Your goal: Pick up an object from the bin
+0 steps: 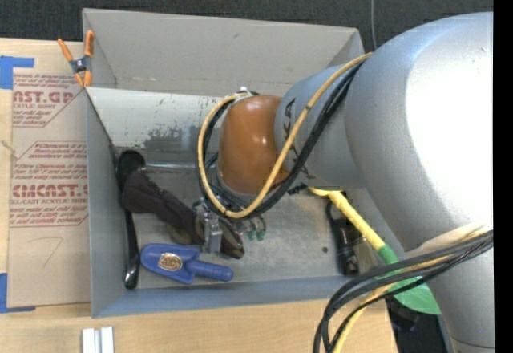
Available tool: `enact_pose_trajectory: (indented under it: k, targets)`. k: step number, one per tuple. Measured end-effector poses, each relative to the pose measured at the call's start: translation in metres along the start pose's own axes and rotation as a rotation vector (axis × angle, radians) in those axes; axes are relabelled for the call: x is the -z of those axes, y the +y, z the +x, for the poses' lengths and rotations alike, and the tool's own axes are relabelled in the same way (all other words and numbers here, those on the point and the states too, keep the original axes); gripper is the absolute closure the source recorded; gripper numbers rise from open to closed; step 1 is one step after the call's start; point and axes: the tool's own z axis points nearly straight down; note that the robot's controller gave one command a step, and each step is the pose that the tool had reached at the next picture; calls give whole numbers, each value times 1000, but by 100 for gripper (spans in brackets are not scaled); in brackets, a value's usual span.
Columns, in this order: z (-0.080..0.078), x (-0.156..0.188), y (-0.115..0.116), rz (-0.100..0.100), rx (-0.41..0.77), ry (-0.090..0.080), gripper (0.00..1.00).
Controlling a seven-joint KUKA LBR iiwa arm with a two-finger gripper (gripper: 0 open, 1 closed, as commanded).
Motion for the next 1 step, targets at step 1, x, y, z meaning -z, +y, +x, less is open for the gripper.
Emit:
enact_pose_trajectory:
  k: [1]
  targets:
    - [0, 0, 0, 0, 0, 0, 100]
